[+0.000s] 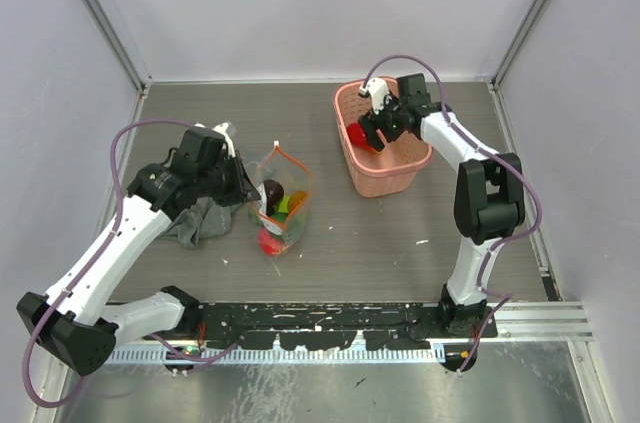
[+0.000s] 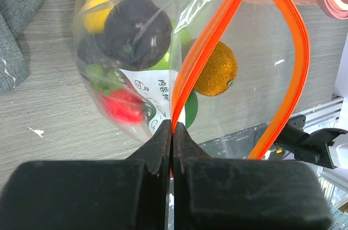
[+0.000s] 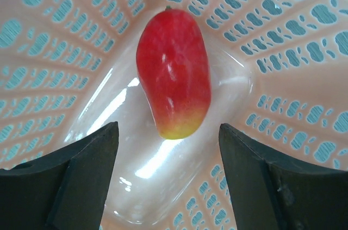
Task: Place the food in the zip-top bag and seal the zipper
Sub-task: Pick up the fake fruit from the bin.
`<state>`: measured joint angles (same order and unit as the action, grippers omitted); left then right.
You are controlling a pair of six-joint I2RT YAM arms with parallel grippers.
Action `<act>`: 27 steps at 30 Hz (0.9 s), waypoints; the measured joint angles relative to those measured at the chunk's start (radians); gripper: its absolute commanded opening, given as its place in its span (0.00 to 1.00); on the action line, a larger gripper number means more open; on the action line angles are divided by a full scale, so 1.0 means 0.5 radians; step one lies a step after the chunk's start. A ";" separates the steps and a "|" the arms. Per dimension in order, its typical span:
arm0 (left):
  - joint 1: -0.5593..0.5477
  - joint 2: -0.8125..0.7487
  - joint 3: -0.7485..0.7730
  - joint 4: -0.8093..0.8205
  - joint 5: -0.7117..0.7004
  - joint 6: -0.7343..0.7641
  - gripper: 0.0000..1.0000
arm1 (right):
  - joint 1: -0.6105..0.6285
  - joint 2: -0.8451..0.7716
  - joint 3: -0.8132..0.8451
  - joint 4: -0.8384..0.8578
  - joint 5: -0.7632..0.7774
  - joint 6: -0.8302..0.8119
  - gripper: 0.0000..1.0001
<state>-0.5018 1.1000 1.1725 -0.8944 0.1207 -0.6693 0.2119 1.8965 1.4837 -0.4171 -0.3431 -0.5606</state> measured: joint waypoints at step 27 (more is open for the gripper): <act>0.000 0.000 0.000 -0.001 0.006 0.000 0.00 | 0.000 0.420 0.338 -0.302 -0.219 -0.308 0.86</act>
<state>-0.5018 1.1000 1.1725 -0.8948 0.1238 -0.6693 0.2119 2.1063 1.6527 -0.5682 -0.4526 -0.7147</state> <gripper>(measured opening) 0.005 0.868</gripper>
